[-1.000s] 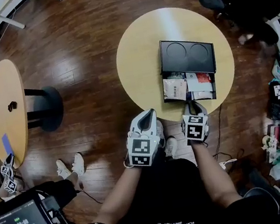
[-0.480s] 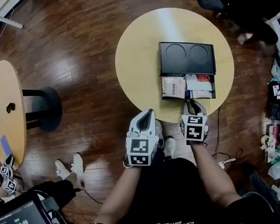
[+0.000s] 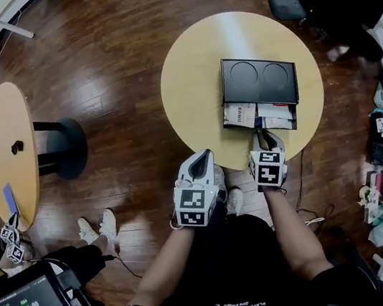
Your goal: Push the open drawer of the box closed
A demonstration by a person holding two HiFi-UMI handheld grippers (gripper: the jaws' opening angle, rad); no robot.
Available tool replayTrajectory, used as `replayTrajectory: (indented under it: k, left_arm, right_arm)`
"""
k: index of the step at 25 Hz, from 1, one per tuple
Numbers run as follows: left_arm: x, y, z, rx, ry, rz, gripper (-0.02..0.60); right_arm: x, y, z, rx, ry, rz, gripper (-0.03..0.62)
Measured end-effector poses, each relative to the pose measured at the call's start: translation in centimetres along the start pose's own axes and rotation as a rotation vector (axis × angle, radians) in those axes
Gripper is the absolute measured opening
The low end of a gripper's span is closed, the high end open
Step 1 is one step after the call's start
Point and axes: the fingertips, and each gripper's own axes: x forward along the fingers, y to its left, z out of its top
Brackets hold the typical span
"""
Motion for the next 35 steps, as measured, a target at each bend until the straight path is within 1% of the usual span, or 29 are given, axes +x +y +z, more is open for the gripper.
replayTrajectory:
  k: [10, 15, 23, 30, 35]
  left_arm:
    - [0.0, -0.3, 0.7, 0.006, -0.008, -0.005, -0.003]
    - [1.4, 0.3, 1.2, 0.013, -0.001, -0.004, -0.003]
    - [0.7, 0.7, 1.0, 0.018, -0.001, -0.006, -0.003]
    - [1.9, 0.4, 1.3, 0.018, -0.003, -0.009, -0.003]
    - [1.8, 0.2, 1.4, 0.027, 0.002, -0.019, -0.003]
  right_arm:
    - [1.2, -0.8, 1.7, -0.003, -0.018, -0.011, 0.081]
    - [3.2, -1.9, 2.6, -0.011, -0.005, -0.005, 0.081]
    - [3.4, -2.3, 3.6, -0.002, -0.025, -0.018, 0.081]
    - [4.4, -3.7, 4.7, 0.002, -0.044, -0.035, 0.081]
    - [4.4, -3.4, 5.2, 0.021, -0.045, -0.036, 0.081]
